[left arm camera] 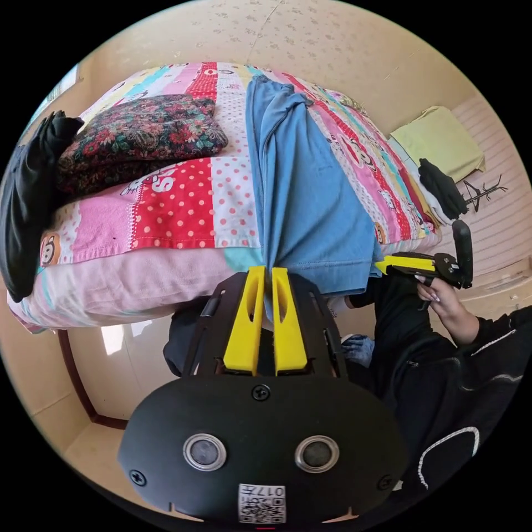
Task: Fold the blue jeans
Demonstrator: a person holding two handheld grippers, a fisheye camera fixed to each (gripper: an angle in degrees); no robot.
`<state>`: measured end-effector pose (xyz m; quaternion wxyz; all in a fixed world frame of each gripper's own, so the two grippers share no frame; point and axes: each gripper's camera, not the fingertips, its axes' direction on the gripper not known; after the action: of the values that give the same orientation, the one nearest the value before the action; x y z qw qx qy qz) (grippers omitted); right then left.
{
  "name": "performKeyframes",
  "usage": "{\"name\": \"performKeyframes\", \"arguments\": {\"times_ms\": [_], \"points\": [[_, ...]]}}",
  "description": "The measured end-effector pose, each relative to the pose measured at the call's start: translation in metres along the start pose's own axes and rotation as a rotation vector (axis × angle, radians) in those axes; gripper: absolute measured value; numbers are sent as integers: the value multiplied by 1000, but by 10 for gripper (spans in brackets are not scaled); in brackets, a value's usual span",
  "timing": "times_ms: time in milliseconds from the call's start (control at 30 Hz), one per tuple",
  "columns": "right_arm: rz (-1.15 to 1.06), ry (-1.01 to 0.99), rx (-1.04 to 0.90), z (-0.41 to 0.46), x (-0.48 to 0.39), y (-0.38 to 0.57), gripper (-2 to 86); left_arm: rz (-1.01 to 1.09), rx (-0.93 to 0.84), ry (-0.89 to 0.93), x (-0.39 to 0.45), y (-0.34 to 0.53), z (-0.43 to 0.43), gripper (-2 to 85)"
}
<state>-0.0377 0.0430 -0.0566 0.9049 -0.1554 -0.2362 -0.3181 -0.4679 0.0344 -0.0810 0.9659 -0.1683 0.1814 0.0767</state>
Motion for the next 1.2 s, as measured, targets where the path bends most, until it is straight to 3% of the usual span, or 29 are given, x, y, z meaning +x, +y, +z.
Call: {"name": "performKeyframes", "arguments": {"times_ms": [100, 200, 300, 433, 600, 733, 867, 1033, 1200], "points": [[28, -69, -72, -5, 25, -8, 60, -72, -50, 52, -19, 3, 7, 56], [26, -154, 22, -54, 54, -5, 110, -135, 126, 120, -33, 17, -35, 83], [26, -43, 192, -107, 109, -26, 112, -59, 309, 121, -20, -3, -72, 84], [18, 123, 330, -136, 206, -123, 107, 123, 464, 84, 20, -112, -63, 80], [191, 30, 410, -139, 382, -332, 113, 223, 540, 164, 31, -283, 0, 67], [434, -162, 391, -114, 488, -420, 120, 253, 491, 78, 34, -396, 66, 77], [612, -126, 289, -80, 554, -475, 120, 313, 376, -33, 41, -449, 95, 88], [675, -93, 264, -62, 590, -510, 94, 286, 177, -5, 28, -493, 135, 83], [643, -104, 384, -108, 597, -532, 30, 212, 132, 39, 11, -523, 123, 20]]}}
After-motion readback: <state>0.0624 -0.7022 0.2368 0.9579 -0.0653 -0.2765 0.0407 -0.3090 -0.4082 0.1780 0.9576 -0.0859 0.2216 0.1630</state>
